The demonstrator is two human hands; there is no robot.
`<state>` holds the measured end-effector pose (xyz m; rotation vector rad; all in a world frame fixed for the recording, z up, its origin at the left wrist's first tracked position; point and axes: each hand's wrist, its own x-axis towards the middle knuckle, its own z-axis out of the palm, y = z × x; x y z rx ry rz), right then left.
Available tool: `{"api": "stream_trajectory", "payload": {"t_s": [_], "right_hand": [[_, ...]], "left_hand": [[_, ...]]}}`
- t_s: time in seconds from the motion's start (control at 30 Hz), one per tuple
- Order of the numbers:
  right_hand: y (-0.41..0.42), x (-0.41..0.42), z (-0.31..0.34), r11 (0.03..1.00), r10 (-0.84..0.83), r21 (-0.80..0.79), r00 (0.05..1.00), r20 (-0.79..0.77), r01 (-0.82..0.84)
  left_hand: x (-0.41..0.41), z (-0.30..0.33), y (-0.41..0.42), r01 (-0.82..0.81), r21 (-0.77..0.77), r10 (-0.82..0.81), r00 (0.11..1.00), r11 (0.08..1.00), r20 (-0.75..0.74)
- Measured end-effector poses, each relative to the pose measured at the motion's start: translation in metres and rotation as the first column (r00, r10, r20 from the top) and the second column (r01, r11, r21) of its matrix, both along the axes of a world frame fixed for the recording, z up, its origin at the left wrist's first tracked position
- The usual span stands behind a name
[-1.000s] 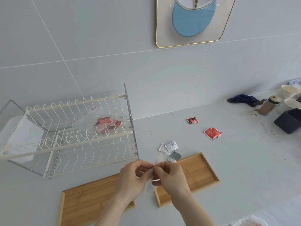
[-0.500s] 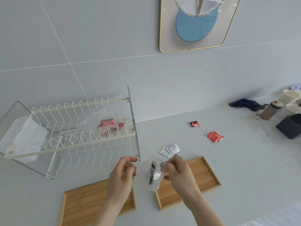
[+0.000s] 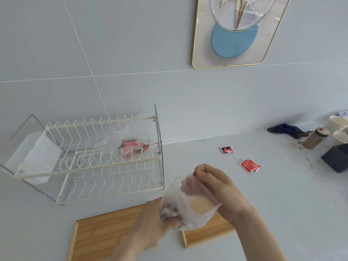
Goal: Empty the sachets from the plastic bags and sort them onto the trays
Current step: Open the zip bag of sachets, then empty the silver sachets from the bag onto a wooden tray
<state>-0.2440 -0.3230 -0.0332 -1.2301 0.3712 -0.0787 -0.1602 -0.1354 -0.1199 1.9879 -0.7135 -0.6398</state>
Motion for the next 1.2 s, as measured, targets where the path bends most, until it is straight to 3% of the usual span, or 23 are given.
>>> {"api": "stream_trajectory", "payload": {"t_s": [0.07, 0.13, 0.23, 0.33, 0.47, 0.57, 0.63, 0.7, 0.8, 0.87, 0.93, 1.03, 1.2], "right_hand": [[-0.003, 0.002, -0.028, 0.978, -0.193, 0.076, 0.981, -0.026, 0.194], [0.002, -0.003, -0.064, 0.956, -0.257, 0.12, 0.963, -0.086, 0.266], [0.029, -0.02, -0.107, 0.989, -0.058, 0.127, 0.986, -0.156, 0.078], [0.066, -0.023, -0.128, 0.987, 0.132, 0.112, 0.977, -0.169, -0.114], [0.097, -0.008, -0.142, 0.98, -0.084, 0.163, 0.979, -0.185, 0.115], [0.098, 0.003, -0.142, 0.99, -0.125, 0.036, 0.969, -0.212, 0.136], [0.094, 0.009, -0.143, 0.984, -0.115, -0.157, 0.969, -0.218, 0.082], [0.089, 0.014, -0.147, 0.924, -0.09, -0.382, 0.975, -0.202, 0.006], [0.089, 0.024, -0.147, 0.775, -0.036, -0.624, 0.979, -0.198, -0.098], [0.094, 0.031, -0.146, 0.654, 0.005, -0.743, 0.983, -0.185, -0.143], [0.101, 0.037, -0.144, 0.537, 0.061, -0.829, 0.987, -0.15, -0.159], [0.112, 0.043, -0.144, 0.463, 0.147, -0.867, 0.98, -0.131, -0.185], [0.118, 0.047, -0.142, 0.338, 0.206, -0.913, 0.965, -0.165, -0.228]], "left_hand": [[-0.001, 0.003, 0.004, -0.067, -0.073, 0.06, 0.994, 0.995, -0.092], [-0.002, 0.004, 0.009, -0.142, -0.125, 0.12, 0.979, 0.982, -0.164], [-0.005, 0.001, 0.016, -0.354, -0.207, 0.267, 0.896, 0.912, -0.356], [-0.011, -0.004, 0.023, -0.458, -0.24, 0.299, 0.817, 0.856, -0.493], [-0.013, -0.012, 0.039, -0.469, -0.242, 0.312, 0.816, 0.849, -0.488], [-0.01, -0.02, 0.057, -0.584, -0.229, 0.433, 0.764, 0.779, -0.478], [-0.006, -0.023, 0.071, -0.688, -0.206, 0.533, 0.686, 0.695, -0.495], [0.002, -0.032, 0.086, -0.753, -0.163, 0.653, 0.64, 0.638, -0.404], [0.013, -0.033, 0.102, -0.741, -0.149, 0.743, 0.667, 0.655, -0.054], [0.023, -0.03, 0.109, -0.618, -0.109, 0.625, 0.745, 0.778, 0.235], [0.033, -0.033, 0.112, -0.452, 0.025, 0.396, 0.806, 0.892, 0.44], [0.041, -0.042, 0.114, -0.305, 0.269, 0.166, 0.883, 0.914, 0.439], [0.047, -0.059, 0.127, -0.317, 0.406, 0.112, 0.884, 0.857, 0.454]]}}
